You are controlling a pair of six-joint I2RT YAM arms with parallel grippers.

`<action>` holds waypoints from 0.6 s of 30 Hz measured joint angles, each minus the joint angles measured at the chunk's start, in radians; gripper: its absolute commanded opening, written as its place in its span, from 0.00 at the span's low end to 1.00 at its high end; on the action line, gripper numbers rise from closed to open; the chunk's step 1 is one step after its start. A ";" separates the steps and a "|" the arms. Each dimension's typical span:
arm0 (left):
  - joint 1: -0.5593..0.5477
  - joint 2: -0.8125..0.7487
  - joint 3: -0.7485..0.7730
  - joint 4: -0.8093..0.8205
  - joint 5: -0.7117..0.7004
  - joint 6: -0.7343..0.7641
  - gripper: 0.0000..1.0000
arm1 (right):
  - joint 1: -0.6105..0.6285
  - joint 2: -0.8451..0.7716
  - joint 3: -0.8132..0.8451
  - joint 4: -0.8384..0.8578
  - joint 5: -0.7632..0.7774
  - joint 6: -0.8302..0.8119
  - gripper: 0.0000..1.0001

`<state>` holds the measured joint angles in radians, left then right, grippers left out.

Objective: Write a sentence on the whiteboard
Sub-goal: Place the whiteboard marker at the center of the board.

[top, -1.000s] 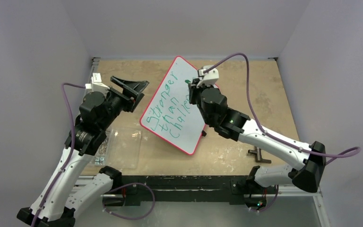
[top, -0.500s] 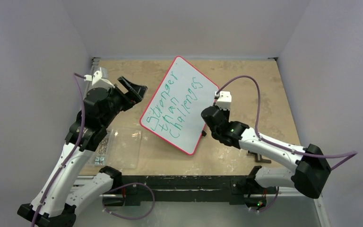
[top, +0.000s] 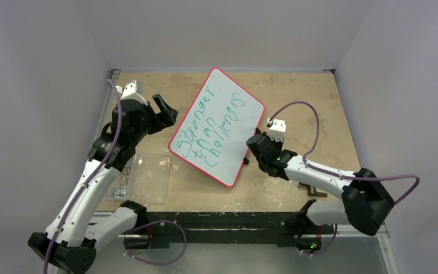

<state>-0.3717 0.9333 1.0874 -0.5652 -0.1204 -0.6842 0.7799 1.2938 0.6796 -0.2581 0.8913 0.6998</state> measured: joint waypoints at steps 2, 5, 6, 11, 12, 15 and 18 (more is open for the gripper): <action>0.008 0.008 0.000 -0.002 0.000 0.013 0.87 | -0.002 -0.015 -0.016 0.003 -0.014 0.009 0.48; 0.020 0.021 0.000 -0.002 0.003 0.025 0.88 | -0.005 -0.041 -0.031 0.005 -0.034 0.017 0.55; 0.023 0.026 0.000 -0.002 0.005 0.027 0.87 | -0.007 -0.047 -0.034 0.005 -0.040 0.019 0.57; 0.037 0.045 0.000 -0.008 0.005 0.039 0.88 | -0.008 -0.072 -0.034 0.003 -0.072 0.031 0.65; 0.043 0.048 0.000 -0.010 0.005 0.042 0.88 | -0.008 -0.077 -0.034 0.003 -0.075 0.033 0.68; 0.060 0.055 0.000 -0.014 0.004 0.055 0.89 | -0.008 -0.096 -0.034 0.003 -0.094 0.032 0.82; 0.084 0.060 -0.001 -0.014 0.004 0.077 0.90 | -0.008 -0.119 -0.034 0.004 -0.115 0.013 0.93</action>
<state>-0.2878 0.9932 1.0866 -0.5789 -0.1165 -0.6067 0.7719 1.1748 0.6456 -0.2543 0.7765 0.7132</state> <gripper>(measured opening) 0.894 0.834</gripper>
